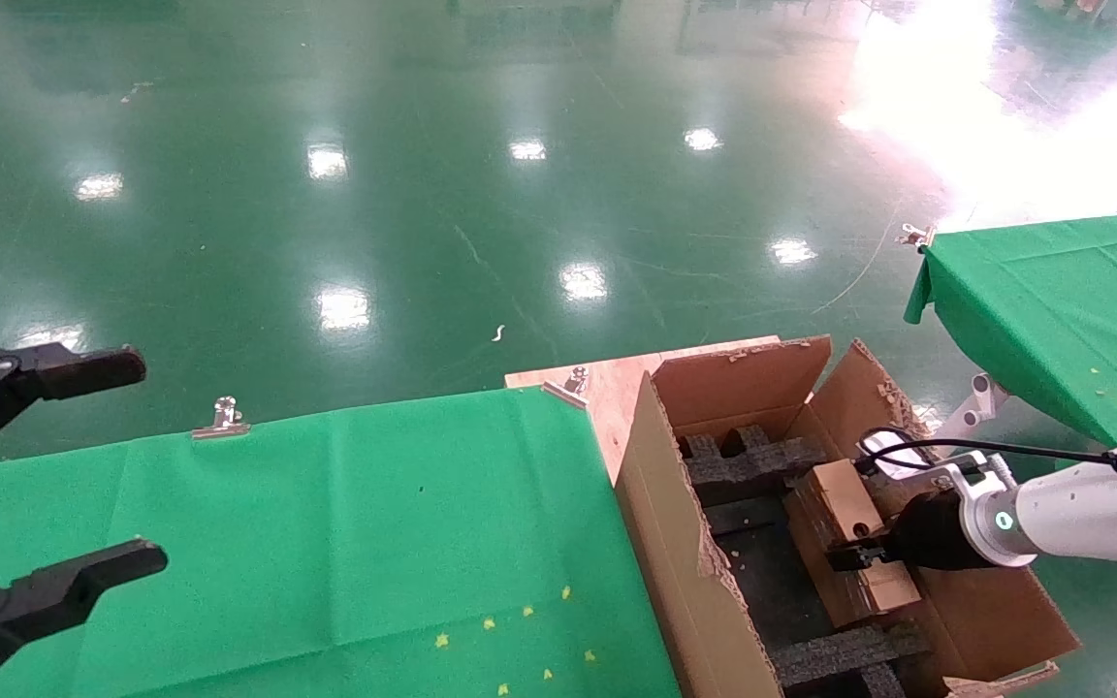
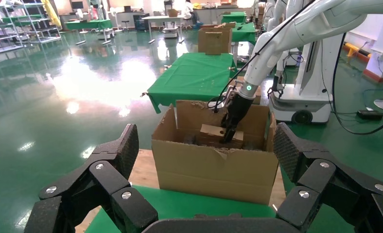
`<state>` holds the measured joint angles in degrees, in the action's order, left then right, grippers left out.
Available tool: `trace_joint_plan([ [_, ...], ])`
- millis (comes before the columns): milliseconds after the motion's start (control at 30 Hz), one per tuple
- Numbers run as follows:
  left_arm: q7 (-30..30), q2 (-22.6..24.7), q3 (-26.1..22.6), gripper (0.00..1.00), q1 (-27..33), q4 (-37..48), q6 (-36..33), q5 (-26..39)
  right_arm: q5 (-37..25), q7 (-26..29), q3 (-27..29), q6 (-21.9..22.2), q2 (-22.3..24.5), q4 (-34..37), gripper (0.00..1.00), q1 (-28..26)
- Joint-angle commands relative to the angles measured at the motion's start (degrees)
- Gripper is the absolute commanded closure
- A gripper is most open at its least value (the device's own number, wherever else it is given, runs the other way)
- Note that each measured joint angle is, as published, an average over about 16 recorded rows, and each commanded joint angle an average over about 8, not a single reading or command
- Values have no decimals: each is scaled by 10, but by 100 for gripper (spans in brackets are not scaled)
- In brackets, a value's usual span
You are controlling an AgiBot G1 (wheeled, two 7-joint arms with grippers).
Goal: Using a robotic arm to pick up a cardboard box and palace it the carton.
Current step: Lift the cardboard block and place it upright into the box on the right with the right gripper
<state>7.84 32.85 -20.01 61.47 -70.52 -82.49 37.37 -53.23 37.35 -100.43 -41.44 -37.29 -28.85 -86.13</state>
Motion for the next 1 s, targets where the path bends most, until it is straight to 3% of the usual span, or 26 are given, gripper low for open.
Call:
trace_joint_plan([
  [33,0,0,0,0,0,0,0,0,0,2,0,0,1,-2,0,-1],
  [667,0,0,0,0,0,0,0,0,-16,3,-2,6,21,-24,0,-31],
  [1000,0,0,0,0,0,0,0,0,-34,3,5,22,40,-67,0,-85],
])
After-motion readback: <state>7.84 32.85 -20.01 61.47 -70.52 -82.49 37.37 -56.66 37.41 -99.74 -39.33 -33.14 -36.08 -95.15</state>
